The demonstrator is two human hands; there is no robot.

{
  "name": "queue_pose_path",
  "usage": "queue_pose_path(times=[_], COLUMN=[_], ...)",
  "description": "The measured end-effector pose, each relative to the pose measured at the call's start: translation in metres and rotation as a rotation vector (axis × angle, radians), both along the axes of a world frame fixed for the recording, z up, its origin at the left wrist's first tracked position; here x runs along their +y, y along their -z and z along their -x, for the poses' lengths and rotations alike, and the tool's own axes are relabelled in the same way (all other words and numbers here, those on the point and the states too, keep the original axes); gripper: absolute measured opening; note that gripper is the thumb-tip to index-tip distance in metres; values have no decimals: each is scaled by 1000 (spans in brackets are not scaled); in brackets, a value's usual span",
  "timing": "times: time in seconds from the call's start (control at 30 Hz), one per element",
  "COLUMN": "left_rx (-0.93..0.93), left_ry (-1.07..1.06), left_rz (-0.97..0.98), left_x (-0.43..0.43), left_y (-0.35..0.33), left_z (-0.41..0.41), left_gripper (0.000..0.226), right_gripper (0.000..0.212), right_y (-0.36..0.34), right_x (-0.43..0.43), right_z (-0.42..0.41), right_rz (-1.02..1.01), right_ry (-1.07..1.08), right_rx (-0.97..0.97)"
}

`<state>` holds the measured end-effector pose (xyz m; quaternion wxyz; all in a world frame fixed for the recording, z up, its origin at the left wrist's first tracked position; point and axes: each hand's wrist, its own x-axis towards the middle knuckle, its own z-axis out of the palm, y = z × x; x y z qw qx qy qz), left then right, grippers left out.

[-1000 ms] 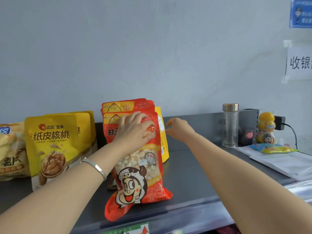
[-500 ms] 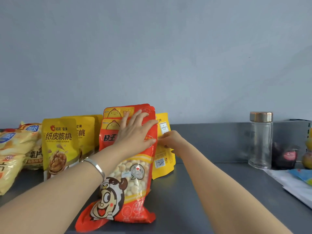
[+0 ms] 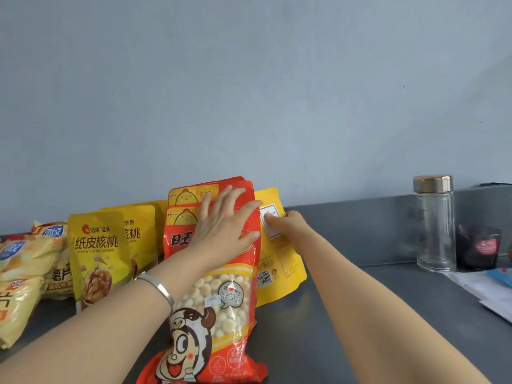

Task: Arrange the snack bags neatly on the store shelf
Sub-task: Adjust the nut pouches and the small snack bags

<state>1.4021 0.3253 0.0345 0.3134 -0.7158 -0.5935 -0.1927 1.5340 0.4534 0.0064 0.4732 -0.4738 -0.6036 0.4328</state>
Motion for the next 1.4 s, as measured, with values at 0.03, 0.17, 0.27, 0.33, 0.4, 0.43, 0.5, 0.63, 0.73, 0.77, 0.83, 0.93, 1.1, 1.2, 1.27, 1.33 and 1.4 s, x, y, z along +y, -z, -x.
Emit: queue_pose_path(times=[0.03,0.17,0.27,0.33,0.4,0.43,0.5,0.63,0.73,0.77,0.83,0.93,1.1,1.2,1.27,1.33,1.4], left_rx=[1,-14,-60,-78,-110,-139,-241,-620,-936,-1019,-1188,-1448,-1339,-1289,-1354,-1426,-1469], left_ry=[-6,-13,-1,17,72,108,193,506,720,740,835,1038,887,716,651,600,544], left_rz=[2,9,-8,-42,-42,-17,96,435,608,672,823,1009,674,451,290,136,-9], left_x=[0,2,4,2,-2,-4,-6,-17,-36,-40,-48,-71,-92,-101,-107,-111,-118], left_y=[0,4,2,-3,-10,-14,-20,-29,-29,-28,-30,-38,-36,-30,-30,-28,-26], left_z=[2,4,-1,-9,-21,-27,-39,-53,-51,-46,-30,-3,47,81,107,136,165], left_gripper=[59,61,60,59,55,54,55,65,69,73,62,16,20,18,15,12,11], right_gripper=[44,16,12,22,22,18,12,14,23,21,16,8,8,15,31,41,40], right_y=[0,-6,-20,-31,-42,-48,-61,-90,-112,-117,-123,-127,-124,-118,-115,-113,-106], right_x=[2,-9,-26,-38,-51,-57,-72,-104,-132,-141,-159,-182,-209,-220,-223,-222,-219], right_z=[-4,-29,-53,-66,-72,-72,-69,-53,-34,-26,-12,14,70,105,127,144,157], right_rz=[-14,-72,-142,-180,-213,-227,-263,-326,-313,-297,-269,-261,-278,-297,-337,-415,-476], right_ry=[-8,155,312,380,423,436,445,434,359,328,270,217,179,114,67,131,263], right_rx=[27,71,29,20,25,38,66,-17,-88,-88,-40,12,-80,-126,-162,-245,-384])
